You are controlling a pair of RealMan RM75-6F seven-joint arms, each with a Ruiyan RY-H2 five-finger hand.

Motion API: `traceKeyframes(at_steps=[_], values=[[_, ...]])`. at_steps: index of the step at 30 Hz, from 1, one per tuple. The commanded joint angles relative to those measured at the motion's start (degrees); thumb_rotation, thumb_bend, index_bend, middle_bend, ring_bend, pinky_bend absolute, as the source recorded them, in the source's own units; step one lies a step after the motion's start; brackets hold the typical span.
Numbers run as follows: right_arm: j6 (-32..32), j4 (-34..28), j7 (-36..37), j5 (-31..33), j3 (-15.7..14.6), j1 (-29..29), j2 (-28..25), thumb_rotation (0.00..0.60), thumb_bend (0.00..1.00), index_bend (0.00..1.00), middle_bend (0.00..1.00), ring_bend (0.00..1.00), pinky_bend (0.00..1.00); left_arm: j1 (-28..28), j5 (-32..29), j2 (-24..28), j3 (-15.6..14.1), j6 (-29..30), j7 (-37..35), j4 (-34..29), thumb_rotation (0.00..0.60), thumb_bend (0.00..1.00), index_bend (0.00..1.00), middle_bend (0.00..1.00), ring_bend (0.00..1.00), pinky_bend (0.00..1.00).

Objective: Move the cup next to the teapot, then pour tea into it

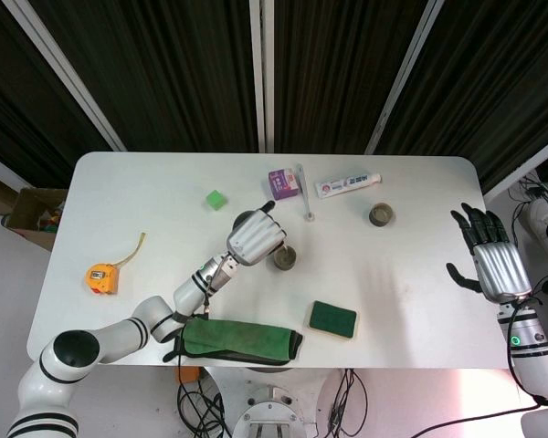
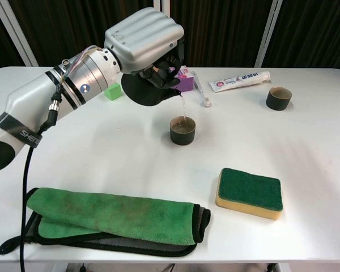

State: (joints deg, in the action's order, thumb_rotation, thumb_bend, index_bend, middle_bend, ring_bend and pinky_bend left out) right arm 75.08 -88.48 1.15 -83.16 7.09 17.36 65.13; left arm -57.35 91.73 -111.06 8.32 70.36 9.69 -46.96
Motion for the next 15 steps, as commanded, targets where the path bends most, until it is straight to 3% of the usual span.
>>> traceKeyframes(at_steps=[1, 15], values=[[-0.03, 0.03, -0.04, 0.0, -0.02, 0.01, 0.03, 0.6, 0.27, 0.0, 0.0, 0.0, 0.0, 0.08, -0.03, 0.1, -0.02, 0.03, 0.1, -0.22, 0.6, 0.29, 1.0, 1.0, 0.99, 0.42], [-0.12, 0.06, -0.17, 0.05, -0.01, 0.07, 0.05, 0.6, 0.27, 0.0, 0.0, 0.0, 0.0, -0.03, 0.36, 0.52, -0.1, 0.31, 0.22, -0.44, 0.6, 0.29, 1.0, 1.0, 0.99, 0.42]])
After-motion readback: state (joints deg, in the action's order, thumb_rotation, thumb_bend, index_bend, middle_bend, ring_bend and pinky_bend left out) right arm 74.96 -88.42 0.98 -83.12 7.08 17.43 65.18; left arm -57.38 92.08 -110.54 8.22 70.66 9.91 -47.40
